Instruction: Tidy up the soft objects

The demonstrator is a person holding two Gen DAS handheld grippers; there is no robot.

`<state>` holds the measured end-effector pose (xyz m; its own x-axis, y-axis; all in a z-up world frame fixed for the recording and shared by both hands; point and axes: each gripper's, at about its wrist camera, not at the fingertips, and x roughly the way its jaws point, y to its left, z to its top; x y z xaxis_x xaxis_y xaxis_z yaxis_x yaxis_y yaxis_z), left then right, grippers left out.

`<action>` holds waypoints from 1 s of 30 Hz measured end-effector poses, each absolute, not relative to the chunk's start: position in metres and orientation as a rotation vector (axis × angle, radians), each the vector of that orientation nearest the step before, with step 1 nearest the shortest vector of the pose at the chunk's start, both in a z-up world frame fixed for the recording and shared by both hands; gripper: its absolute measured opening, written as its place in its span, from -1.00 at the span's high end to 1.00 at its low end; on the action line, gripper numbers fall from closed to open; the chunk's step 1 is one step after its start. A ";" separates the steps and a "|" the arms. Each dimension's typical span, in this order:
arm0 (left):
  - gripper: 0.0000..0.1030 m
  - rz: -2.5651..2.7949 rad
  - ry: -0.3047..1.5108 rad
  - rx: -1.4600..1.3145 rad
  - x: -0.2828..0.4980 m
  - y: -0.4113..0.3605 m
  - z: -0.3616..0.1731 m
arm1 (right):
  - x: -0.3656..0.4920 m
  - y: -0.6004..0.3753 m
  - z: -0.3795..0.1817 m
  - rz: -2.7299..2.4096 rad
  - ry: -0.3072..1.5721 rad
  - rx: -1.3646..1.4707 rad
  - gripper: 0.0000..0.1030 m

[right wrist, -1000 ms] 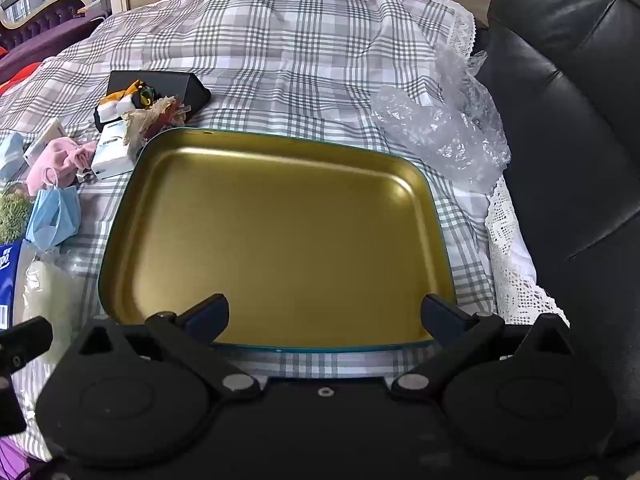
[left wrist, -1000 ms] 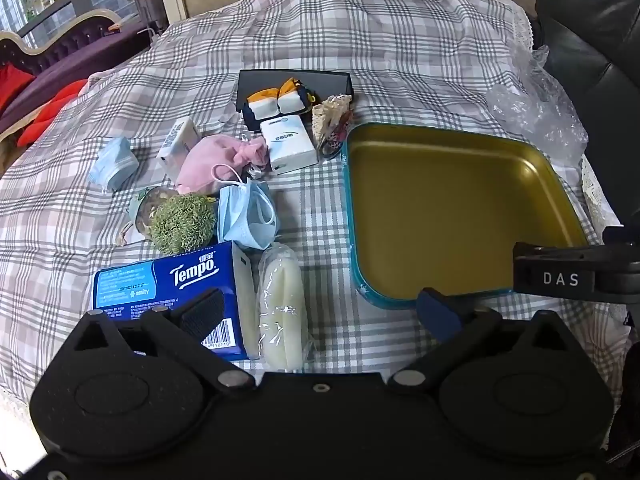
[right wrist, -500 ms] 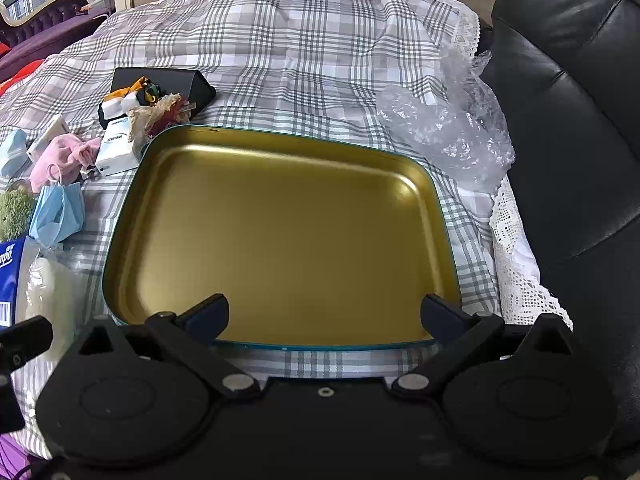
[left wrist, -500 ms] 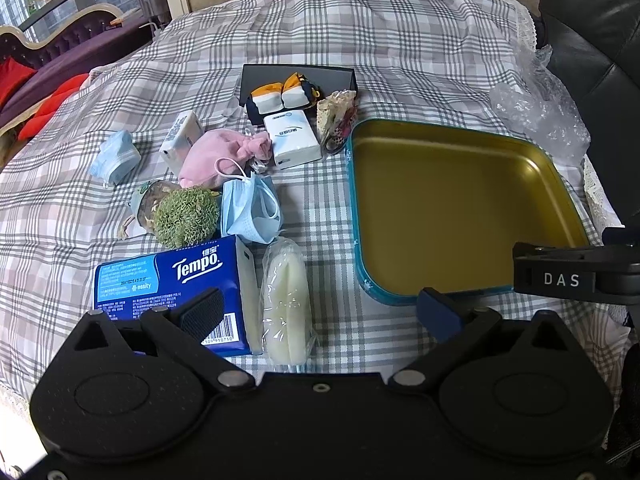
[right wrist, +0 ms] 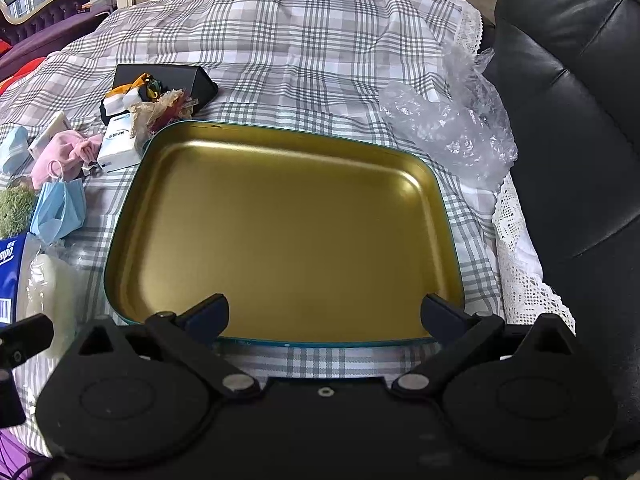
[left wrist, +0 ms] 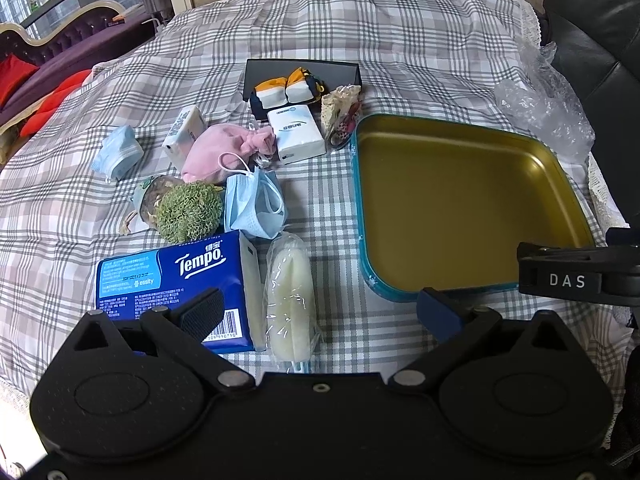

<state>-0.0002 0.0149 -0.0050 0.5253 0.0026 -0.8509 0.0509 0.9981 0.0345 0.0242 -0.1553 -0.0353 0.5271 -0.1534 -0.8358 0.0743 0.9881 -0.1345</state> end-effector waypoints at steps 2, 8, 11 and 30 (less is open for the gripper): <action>-0.92 -0.028 1.018 0.057 0.000 0.015 -0.005 | 0.025 -0.155 -0.035 -0.137 1.008 -0.085 -0.99; -0.92 -0.025 1.023 0.053 0.001 0.017 -0.006 | 0.025 -0.155 -0.036 -0.135 1.014 -0.085 -0.99; -0.92 -0.023 1.027 0.053 0.001 0.017 -0.006 | 0.026 -0.154 -0.036 -0.130 1.018 -0.085 -0.99; -0.92 -0.018 1.037 0.043 0.001 0.021 -0.009 | 0.028 -0.149 -0.037 -0.113 1.021 -0.090 -0.99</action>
<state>0.0012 0.0205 -0.0090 0.5084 0.0053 -0.8611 0.0358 0.9990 0.0272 0.0279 -0.1489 -0.0371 0.5177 -0.1362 -0.8446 0.0522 0.9904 -0.1278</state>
